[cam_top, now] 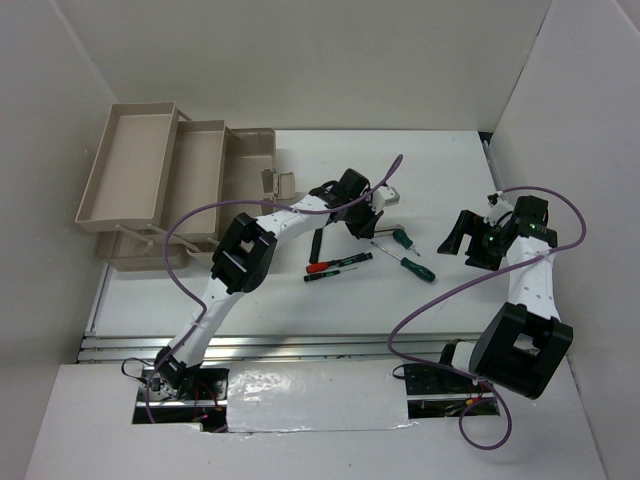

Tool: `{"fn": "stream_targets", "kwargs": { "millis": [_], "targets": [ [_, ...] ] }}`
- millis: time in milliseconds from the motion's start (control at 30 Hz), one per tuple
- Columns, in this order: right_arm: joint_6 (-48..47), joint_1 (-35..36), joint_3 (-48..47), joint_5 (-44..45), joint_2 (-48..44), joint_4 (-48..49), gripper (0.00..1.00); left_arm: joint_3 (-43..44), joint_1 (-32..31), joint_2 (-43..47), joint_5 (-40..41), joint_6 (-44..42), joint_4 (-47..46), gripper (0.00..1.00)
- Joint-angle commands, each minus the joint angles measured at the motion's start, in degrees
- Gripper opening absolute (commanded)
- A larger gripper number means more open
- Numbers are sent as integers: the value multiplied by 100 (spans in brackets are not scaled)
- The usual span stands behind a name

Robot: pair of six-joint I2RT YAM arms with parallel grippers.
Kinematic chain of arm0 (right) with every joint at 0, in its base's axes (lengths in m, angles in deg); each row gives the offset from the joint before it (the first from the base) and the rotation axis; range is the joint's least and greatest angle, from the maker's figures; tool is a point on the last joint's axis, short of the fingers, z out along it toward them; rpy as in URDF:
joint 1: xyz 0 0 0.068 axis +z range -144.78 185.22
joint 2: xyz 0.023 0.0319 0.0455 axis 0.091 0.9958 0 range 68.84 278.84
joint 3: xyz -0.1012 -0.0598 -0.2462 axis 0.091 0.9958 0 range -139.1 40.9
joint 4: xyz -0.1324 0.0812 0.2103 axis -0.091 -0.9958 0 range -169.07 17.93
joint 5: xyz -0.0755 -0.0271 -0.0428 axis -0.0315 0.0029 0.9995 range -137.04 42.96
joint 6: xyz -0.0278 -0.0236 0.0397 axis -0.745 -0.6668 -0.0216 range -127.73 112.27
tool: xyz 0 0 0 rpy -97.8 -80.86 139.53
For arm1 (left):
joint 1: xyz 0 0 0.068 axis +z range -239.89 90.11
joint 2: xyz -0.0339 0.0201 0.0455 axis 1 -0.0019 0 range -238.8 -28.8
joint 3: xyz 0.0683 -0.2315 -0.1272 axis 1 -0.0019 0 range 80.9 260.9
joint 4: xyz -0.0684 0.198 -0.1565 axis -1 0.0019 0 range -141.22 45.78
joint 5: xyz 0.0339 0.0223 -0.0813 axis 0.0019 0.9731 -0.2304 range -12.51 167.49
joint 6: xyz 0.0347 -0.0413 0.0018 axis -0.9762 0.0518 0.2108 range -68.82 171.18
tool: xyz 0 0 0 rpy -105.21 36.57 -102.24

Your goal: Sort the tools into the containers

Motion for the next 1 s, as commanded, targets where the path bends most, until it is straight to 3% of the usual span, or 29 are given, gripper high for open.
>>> {"fn": "stream_targets", "kwargs": {
  "millis": [0, 467, 567, 600, 633, 667, 767, 967],
  "targets": [
    [-28, -6, -208, -61, 0, 7, 96, -461, 12, 461, 159, 249, -514, 0],
    [-37, -15, -217, -149, -1, 7, 96, -1561, 355, 1595, 117, 706, -945, 0],
    [-37, -15, -208, -176, 8, 7, 96, -1333, 285, 1517, 290, 776, -673, 32],
    [-37, -15, -217, -184, 8, 7, 96, -1193, 276, 1447, 361, 811, -620, 66],
    [-45, -6, -226, -176, 26, -10, 96, -1122, 250, 1420, 432, 812, -533, 90],
    [-54, -15, -226, -176, 26, -10, 96, -1069, 232, 1385, 432, 812, -489, 99],
    [-63, -15, -226, -167, 17, -19, 96, -911, 179, 1227, 458, 812, -462, 98],
    [-54, -15, -199, -175, 43, 16, 96, -578, 39, 911, 985, 759, -445, 77]
  ]
}}
